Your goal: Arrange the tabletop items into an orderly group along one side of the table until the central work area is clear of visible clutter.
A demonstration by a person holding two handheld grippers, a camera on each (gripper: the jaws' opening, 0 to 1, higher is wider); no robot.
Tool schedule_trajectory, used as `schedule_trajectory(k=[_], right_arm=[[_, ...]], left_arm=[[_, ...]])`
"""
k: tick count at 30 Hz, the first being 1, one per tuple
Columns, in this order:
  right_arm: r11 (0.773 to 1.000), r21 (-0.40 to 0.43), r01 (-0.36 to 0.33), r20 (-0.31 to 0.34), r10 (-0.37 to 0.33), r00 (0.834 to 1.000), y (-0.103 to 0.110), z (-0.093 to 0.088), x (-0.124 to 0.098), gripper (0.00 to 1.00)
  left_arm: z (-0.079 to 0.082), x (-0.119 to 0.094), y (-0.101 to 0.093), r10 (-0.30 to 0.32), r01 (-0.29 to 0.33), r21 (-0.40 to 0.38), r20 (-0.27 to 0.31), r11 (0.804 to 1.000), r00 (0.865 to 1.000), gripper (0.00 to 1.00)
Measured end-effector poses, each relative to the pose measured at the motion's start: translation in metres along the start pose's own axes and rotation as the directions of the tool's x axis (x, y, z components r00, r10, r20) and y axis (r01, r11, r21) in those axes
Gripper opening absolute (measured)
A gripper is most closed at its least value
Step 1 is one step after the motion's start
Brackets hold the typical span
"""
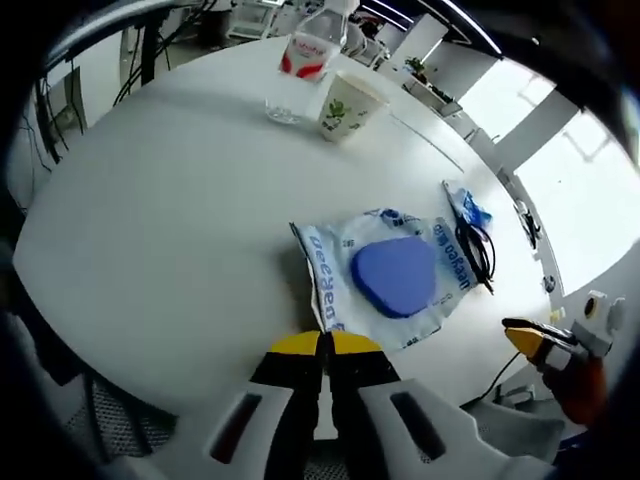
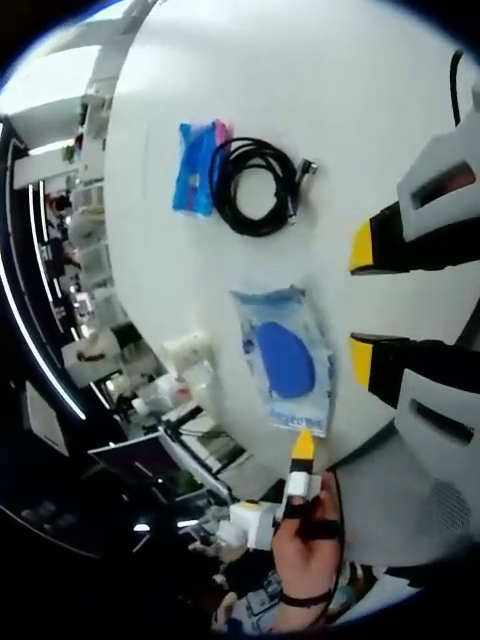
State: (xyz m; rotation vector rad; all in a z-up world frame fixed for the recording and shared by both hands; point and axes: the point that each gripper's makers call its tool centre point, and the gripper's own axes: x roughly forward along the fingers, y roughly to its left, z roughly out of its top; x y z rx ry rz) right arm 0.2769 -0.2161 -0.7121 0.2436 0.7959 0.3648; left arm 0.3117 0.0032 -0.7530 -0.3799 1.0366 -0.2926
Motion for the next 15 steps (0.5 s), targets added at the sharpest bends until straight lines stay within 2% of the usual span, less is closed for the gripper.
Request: schedule_trajectory(k=[7,12,15], right_arm=[[1.0,-0.013,-0.001,-0.01,0.0,1.0,-0.003,0.002,0.0,0.21],[0.999,-0.034,-0.013,-0.032,0.011,0.999,-0.003,0.003,0.006,0.22],[0.999,-0.041,-0.021,-0.044,0.019,0.999,-0.002,0.004,0.012,0.22]], left_arm=[[0.002,0.0,0.005,0.006,-0.006,-0.004,0.005,1.0,1.0,0.0],[0.016,0.003,0.012,0.015,-0.015,-0.02,0.029,1.0,0.999,0.0],[0.024,0.007,0.01,-0.025,0.028,-0.071,0.049,0.997,0.998,0.0]])
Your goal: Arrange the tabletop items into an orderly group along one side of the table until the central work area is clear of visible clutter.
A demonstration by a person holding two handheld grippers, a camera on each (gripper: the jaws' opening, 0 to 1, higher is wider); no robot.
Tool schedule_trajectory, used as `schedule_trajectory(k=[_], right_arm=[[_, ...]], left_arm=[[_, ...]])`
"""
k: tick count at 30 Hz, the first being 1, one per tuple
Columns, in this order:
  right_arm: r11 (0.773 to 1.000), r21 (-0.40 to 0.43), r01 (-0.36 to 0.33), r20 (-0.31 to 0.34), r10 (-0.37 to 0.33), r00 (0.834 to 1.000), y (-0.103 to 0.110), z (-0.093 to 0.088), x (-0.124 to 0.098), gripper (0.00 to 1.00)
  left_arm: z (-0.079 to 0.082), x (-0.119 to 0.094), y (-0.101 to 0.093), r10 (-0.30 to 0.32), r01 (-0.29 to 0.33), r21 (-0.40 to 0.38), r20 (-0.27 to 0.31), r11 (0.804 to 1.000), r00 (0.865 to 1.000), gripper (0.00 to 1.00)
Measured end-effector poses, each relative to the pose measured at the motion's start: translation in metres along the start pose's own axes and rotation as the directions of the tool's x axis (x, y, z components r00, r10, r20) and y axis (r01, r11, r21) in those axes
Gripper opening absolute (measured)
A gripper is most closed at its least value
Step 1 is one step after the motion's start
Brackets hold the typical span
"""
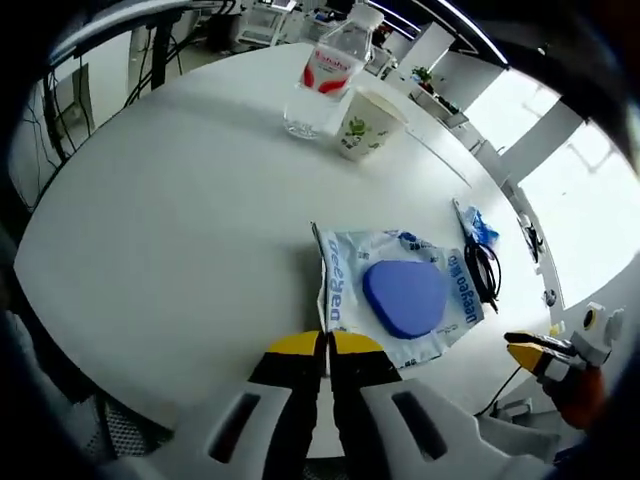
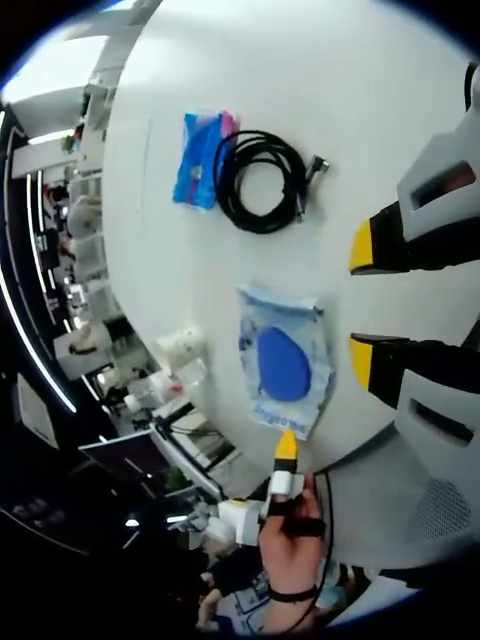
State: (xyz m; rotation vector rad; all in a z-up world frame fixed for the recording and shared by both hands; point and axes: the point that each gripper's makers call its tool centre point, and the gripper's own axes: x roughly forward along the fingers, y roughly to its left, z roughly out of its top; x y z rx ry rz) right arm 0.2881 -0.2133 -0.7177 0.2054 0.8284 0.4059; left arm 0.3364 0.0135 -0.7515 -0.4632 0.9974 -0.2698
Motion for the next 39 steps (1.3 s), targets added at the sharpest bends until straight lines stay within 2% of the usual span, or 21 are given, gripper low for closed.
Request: schedule_trajectory(k=[1,5,12,17,25,39], right_arm=[[1.0,-0.002,-0.004,-0.007,0.004,1.0,0.001,0.0,0.002,0.22],[1.0,0.011,-0.018,-0.014,0.018,1.0,0.002,0.002,0.008,0.22],[1.0,0.005,-0.024,-0.022,0.024,0.999,0.001,0.012,0.015,0.22],[0.999,0.019,-0.039,-0.031,0.039,0.999,-0.001,0.019,0.026,0.22],[0.998,0.026,-0.05,-0.033,0.051,0.998,0.002,0.028,0.04,0.22],[0.998,0.041,-0.054,-0.051,0.056,0.997,0.004,0.029,0.059,0.18]], left_arm=[[0.001,0.001,0.001,-0.018,0.018,-0.02,-0.006,1.0,1.0,0.0],[0.008,-0.001,0.005,-0.025,0.025,-0.011,0.0,1.0,1.0,0.04],[0.015,-0.009,0.008,-0.045,0.043,0.084,0.025,0.996,0.999,0.09],[0.011,-0.013,0.008,-0.047,0.046,0.124,0.012,0.991,0.999,0.12],[0.001,-0.011,0.008,-0.07,0.073,0.126,-0.029,0.989,0.997,0.16],[-0.009,-0.007,0.006,-0.081,0.088,0.13,-0.059,0.988,0.995,0.13]])
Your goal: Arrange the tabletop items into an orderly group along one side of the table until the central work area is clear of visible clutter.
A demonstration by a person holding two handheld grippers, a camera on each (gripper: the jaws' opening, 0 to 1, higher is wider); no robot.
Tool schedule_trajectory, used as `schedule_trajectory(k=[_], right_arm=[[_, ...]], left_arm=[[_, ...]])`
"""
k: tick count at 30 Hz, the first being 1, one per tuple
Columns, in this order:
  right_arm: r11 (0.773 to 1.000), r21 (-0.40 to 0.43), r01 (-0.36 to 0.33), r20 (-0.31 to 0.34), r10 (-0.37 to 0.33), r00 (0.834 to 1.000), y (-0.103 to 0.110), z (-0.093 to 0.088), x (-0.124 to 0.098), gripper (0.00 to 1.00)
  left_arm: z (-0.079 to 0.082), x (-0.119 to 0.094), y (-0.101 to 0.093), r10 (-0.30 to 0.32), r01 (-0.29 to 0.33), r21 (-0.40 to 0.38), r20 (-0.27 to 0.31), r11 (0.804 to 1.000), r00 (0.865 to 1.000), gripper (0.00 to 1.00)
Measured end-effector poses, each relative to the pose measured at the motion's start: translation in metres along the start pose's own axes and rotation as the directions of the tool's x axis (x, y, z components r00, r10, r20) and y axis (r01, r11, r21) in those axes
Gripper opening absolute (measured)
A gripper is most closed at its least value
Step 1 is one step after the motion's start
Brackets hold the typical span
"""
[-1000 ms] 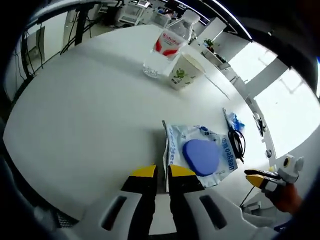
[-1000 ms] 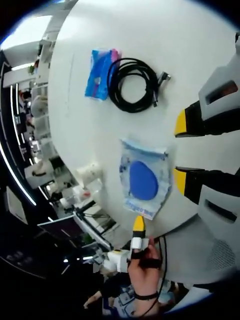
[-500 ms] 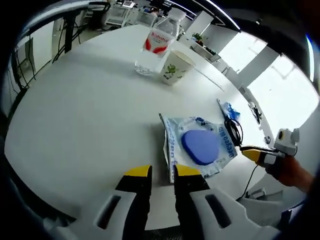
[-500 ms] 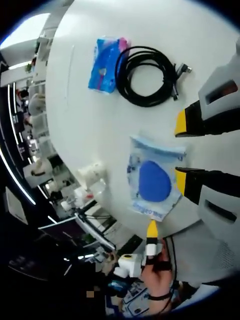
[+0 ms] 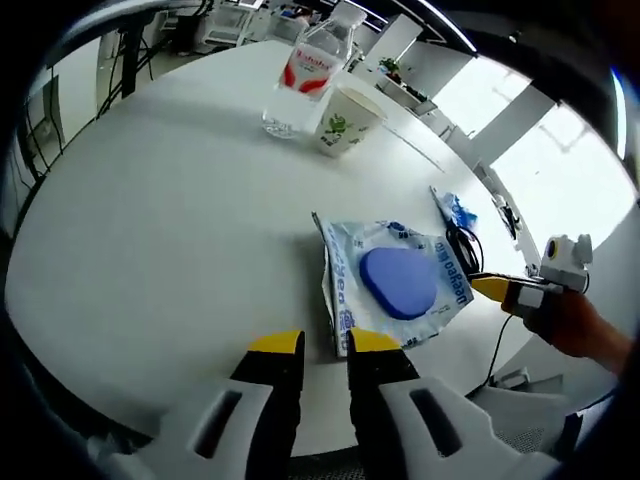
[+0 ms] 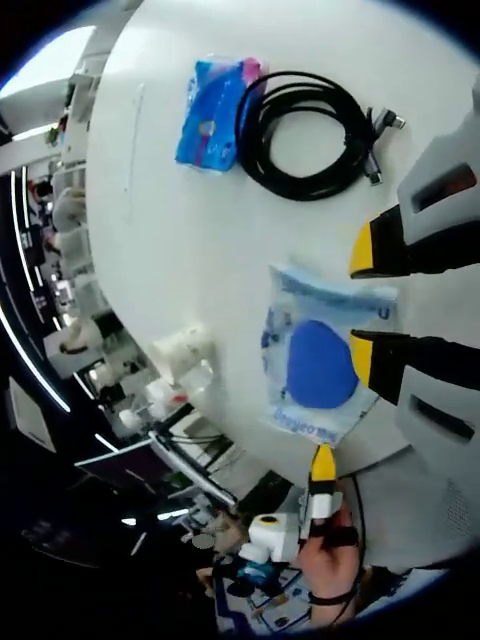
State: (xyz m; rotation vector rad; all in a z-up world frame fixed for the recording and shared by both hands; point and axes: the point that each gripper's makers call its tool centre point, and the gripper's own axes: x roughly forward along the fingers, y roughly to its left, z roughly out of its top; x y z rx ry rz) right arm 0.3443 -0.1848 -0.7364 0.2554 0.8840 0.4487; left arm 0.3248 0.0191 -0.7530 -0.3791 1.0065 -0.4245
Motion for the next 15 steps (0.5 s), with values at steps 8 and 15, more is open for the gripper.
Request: schedule_trajectory(k=[8,15], right_arm=[[0.999,-0.033,0.01,-0.048,-0.012,0.999,0.002,-0.007,0.01,0.1],[1.0,-0.029,0.005,-0.053,-0.006,0.999,0.001,-0.005,0.01,0.0]], left_arm=[[-0.001,0.003,-0.004,-0.006,0.006,-0.007,-0.005,1.0,1.0,0.0],[0.004,0.005,-0.004,-0.002,0.002,-0.031,0.002,1.0,1.0,0.0]])
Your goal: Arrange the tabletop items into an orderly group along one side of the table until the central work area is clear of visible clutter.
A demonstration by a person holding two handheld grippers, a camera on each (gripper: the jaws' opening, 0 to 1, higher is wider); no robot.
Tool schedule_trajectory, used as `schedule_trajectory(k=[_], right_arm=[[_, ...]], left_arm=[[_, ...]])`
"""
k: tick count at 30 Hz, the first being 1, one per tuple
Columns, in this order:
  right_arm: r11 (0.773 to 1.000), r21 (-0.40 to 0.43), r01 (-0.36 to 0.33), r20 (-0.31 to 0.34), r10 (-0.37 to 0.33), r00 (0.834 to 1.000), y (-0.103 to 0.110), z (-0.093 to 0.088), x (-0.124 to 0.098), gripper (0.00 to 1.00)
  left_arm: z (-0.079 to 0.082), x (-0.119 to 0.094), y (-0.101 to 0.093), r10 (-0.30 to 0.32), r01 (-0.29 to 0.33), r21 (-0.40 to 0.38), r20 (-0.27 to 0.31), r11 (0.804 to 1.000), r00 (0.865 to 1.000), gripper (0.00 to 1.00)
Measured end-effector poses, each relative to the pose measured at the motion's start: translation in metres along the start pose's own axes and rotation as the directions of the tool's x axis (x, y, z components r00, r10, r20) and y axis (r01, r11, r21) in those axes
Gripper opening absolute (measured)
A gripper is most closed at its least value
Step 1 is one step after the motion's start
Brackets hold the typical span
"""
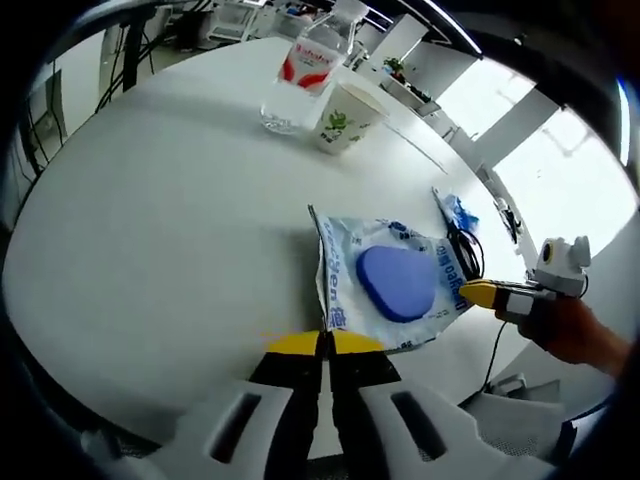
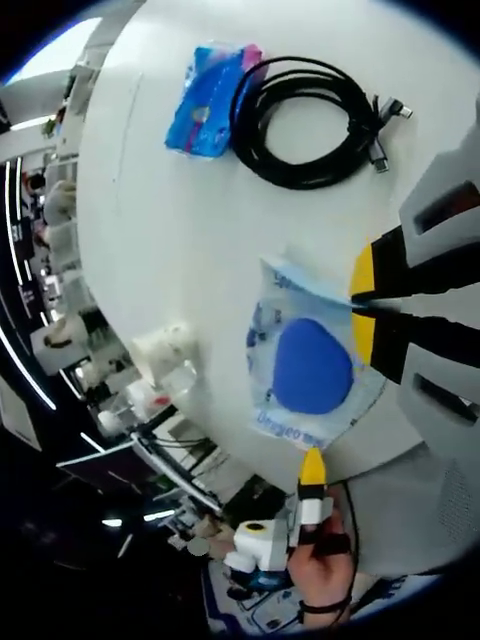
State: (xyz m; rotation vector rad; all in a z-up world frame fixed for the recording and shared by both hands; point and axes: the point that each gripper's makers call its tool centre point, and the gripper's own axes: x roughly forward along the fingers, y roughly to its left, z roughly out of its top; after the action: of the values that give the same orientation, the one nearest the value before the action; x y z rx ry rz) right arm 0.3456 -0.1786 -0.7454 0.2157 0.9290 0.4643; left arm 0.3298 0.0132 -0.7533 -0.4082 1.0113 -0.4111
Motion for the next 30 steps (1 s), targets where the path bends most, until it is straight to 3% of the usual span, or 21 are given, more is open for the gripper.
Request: schedule_trajectory(k=[12,22,30], right_arm=[[1.0,0.02,-0.021,0.025,0.021,0.999,0.001,0.008,-0.005,0.0],[0.999,0.028,-0.019,0.073,0.017,0.997,-0.011,0.032,-0.012,0.0],[0.999,0.046,-0.017,0.102,0.012,0.995,-0.023,0.051,-0.015,0.0]], left_arm=[[0.01,0.001,-0.008,-0.014,0.014,0.015,0.005,1.0,1.0,0.0],[0.043,0.009,-0.026,-0.047,0.046,0.02,0.042,0.999,0.998,0.0],[0.053,0.017,-0.041,-0.06,0.06,-0.002,0.056,0.998,0.997,0.0]])
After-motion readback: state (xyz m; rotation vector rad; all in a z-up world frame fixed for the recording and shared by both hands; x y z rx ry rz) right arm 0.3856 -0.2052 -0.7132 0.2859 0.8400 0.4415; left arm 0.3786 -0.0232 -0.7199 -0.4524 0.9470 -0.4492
